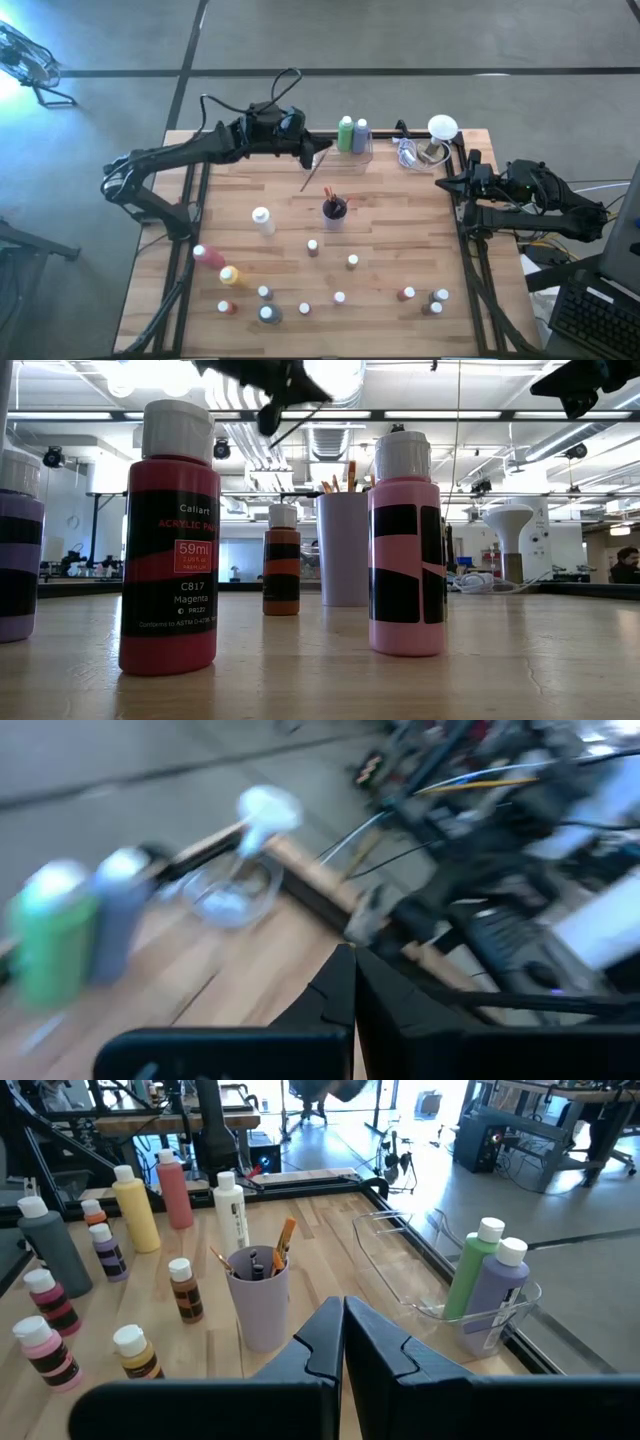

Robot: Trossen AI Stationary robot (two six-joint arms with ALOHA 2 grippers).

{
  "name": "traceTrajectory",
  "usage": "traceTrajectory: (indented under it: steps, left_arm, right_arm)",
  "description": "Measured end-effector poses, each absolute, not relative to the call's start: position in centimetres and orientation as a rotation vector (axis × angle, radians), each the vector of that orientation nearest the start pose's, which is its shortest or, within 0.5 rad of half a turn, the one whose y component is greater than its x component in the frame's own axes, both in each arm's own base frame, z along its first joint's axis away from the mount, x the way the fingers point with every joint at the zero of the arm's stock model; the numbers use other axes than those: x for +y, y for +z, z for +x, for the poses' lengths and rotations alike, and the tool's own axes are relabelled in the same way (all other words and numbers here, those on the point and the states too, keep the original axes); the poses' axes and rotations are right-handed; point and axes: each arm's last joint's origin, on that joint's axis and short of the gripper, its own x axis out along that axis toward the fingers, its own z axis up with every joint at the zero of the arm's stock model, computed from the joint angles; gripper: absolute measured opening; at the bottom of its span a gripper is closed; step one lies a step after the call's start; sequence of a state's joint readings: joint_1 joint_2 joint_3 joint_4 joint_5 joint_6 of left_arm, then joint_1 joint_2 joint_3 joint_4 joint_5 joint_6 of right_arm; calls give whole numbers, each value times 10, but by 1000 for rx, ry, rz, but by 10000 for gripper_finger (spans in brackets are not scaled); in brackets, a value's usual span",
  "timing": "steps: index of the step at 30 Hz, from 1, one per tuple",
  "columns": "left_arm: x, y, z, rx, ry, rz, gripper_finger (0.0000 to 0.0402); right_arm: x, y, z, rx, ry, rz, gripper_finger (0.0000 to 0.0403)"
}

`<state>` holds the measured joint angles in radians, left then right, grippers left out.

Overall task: Pick & Place Paint Supplies
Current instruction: Put the gold paint brush into the purple cup

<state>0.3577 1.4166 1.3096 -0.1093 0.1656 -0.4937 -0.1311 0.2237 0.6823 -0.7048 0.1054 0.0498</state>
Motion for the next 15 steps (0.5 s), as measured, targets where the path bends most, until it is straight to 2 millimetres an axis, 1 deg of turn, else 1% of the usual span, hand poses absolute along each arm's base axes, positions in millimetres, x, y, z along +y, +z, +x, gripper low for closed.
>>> traceTrajectory:
  steps: [4,8,11,15]
  left_arm:
    - [90,392,312,64,145,-440,1]
    - [72,399,320,-26,68,-265,1]
    - [59,393,330,-81,24,-132,1]
    - [46,375,343,-159,-31,3,1]
  right_arm:
    - [-9,301,48,240,-241,53,8]
    - [-9,301,48,241,-242,54,8]
    - [-9,301,48,240,-241,53,8]
    - [-9,301,48,241,-241,53,8]
